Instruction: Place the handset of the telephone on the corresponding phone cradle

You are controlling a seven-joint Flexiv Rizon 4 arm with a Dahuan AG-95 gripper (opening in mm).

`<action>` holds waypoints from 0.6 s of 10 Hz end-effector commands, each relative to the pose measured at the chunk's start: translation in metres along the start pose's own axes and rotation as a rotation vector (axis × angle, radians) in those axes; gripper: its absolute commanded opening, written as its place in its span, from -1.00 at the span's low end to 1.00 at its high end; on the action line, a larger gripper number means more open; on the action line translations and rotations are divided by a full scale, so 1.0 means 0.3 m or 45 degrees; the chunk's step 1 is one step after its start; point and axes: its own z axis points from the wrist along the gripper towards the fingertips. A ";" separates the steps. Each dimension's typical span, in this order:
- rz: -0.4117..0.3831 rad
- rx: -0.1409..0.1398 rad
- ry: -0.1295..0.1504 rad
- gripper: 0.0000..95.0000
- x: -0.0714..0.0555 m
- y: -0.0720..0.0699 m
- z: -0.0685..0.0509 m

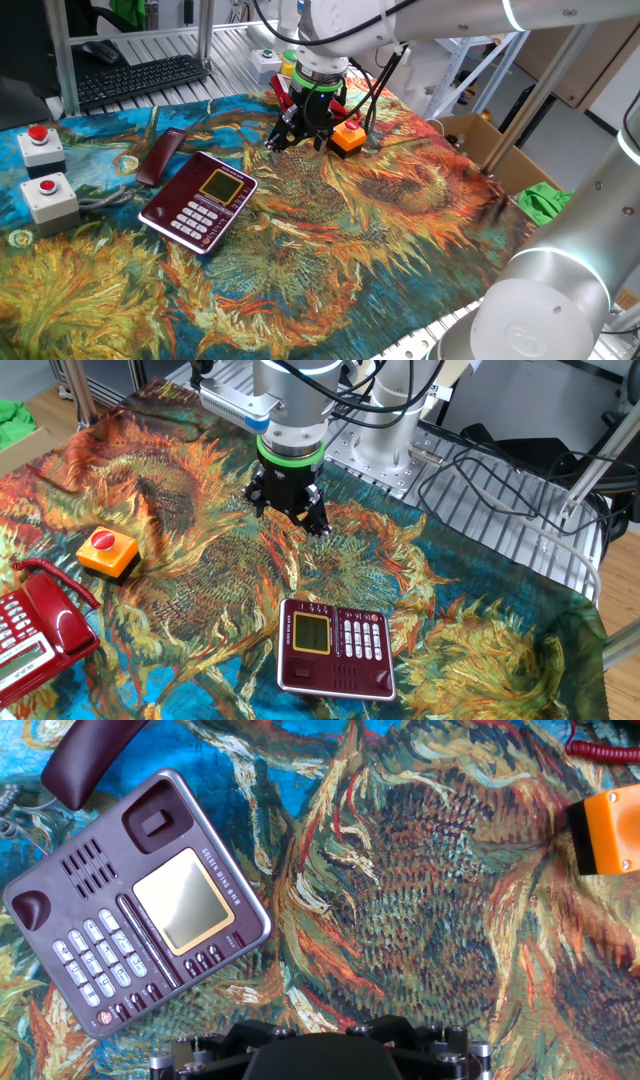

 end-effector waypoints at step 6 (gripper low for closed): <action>0.151 -0.128 -0.030 -1.00 0.014 0.007 0.010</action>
